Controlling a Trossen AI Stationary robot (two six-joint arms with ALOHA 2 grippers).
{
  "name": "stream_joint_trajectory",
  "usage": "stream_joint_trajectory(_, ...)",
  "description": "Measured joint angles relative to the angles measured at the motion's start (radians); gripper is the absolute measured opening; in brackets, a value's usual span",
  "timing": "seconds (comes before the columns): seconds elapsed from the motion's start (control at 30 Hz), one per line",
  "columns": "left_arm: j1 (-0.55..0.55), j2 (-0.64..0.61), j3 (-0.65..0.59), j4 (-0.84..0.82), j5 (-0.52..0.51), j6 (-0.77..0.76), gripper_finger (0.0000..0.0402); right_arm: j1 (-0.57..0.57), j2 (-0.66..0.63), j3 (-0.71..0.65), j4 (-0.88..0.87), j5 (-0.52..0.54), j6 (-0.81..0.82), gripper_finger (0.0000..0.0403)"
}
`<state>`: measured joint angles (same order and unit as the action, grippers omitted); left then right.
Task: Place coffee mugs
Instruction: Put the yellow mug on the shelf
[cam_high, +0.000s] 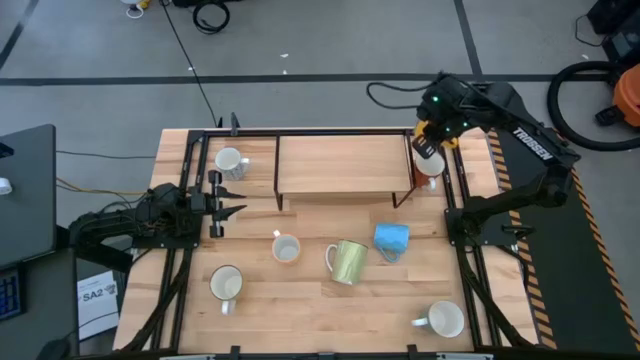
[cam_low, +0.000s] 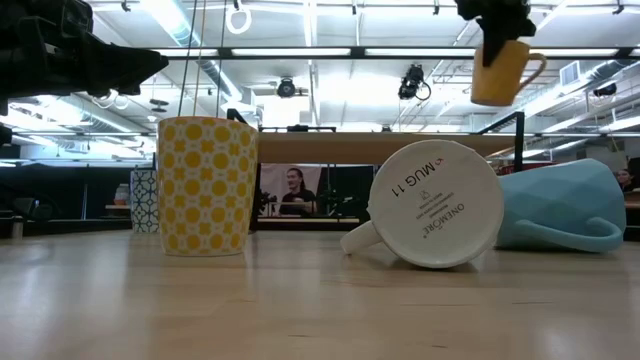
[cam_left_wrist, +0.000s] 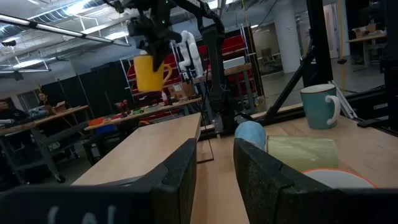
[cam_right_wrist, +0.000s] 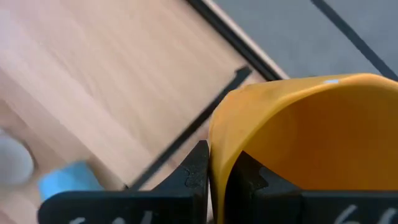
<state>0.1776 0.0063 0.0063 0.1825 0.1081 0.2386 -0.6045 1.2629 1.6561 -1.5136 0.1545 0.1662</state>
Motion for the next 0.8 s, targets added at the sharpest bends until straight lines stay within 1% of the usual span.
stream_joint_trajectory(0.17,0.000,0.000,0.000,0.000,0.000,0.000,0.0114,0.000,0.021,0.000,0.122,-0.051,0.045,0.0038)
stream_joint_trajectory(0.33,0.000,0.000,0.000,0.000,0.000,0.000,0.0114,0.002,0.091,0.000,0.224,-0.073,0.050,0.0038)
stream_joint_trajectory(0.6,0.000,0.000,0.000,0.000,0.000,0.000,0.0114,0.002,0.235,0.000,0.249,-0.075,-0.021,0.0038)
stream_joint_trajectory(0.8,0.000,0.000,0.000,0.000,0.000,0.000,0.0114,0.002,0.305,0.000,0.249,-0.078,-0.073,0.0038)
